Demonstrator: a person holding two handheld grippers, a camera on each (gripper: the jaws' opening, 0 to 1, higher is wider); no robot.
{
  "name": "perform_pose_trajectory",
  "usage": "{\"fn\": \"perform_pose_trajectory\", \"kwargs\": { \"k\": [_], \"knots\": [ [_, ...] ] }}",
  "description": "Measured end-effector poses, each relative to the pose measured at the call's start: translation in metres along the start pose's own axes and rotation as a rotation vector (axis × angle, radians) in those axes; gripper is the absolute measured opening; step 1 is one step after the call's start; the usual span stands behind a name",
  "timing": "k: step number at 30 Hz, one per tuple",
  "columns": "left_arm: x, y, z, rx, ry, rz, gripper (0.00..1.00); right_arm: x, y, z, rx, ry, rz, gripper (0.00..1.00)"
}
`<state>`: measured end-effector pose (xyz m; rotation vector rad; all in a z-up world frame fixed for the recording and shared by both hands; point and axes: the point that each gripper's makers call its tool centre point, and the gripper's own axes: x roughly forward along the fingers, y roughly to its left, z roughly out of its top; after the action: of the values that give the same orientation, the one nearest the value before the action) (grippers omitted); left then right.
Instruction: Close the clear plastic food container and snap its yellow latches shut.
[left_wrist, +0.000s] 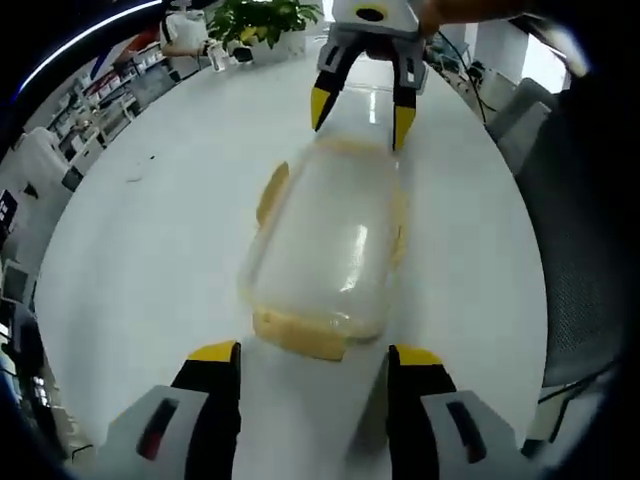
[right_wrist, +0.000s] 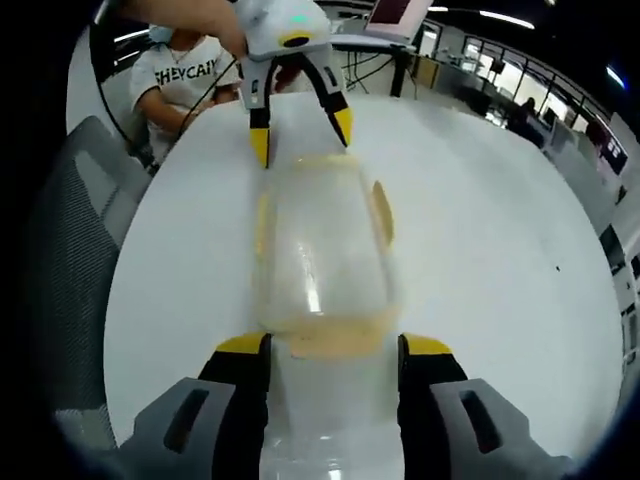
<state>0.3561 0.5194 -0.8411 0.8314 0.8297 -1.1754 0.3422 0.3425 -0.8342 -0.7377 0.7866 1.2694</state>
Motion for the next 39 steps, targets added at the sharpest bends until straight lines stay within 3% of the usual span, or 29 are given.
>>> {"fn": "perform_pose_trajectory", "kwargs": {
  "k": [5, 11, 14, 16, 17, 19, 28, 30, 31, 39],
  "knots": [
    [0.002, 0.005, -0.002, 0.064, 0.026, -0.03, 0.52, 0.004, -0.005, -0.003, -0.037, 0.041, 0.007, 0.48],
    [0.007, 0.005, 0.006, 0.108, 0.031, -0.08, 0.5, 0.008, -0.006, -0.005, -0.037, 0.068, 0.039, 0.45],
    [0.009, 0.0, 0.008, 0.169, 0.052, -0.129, 0.43, 0.01, 0.002, -0.01, -0.066, 0.108, 0.087, 0.39],
    [0.01, -0.002, 0.009, 0.194, 0.062, -0.145, 0.36, 0.012, 0.002, -0.01, -0.097, 0.119, 0.078, 0.38],
    [0.01, -0.007, 0.008, 0.191, 0.077, -0.183, 0.34, 0.012, 0.003, -0.009, -0.097, 0.119, 0.083, 0.38],
    [0.009, -0.005, 0.009, 0.216, 0.093, -0.176, 0.34, 0.011, 0.003, -0.009, -0.103, 0.132, 0.091, 0.38],
    [0.006, -0.007, 0.007, 0.212, 0.102, -0.153, 0.33, 0.011, 0.003, -0.01, -0.107, 0.14, 0.081, 0.35],
    [0.003, -0.009, 0.008, 0.169, 0.097, -0.166, 0.33, 0.01, 0.003, -0.009, -0.113, 0.141, 0.082, 0.35],
    [0.001, -0.012, 0.009, 0.137, 0.091, -0.178, 0.32, 0.008, 0.003, -0.009, -0.117, 0.144, 0.08, 0.35],
    [-0.015, -0.015, 0.015, 0.134, 0.071, -0.174, 0.32, -0.009, 0.009, -0.001, -0.097, 0.113, 0.111, 0.35]
  ]
}}
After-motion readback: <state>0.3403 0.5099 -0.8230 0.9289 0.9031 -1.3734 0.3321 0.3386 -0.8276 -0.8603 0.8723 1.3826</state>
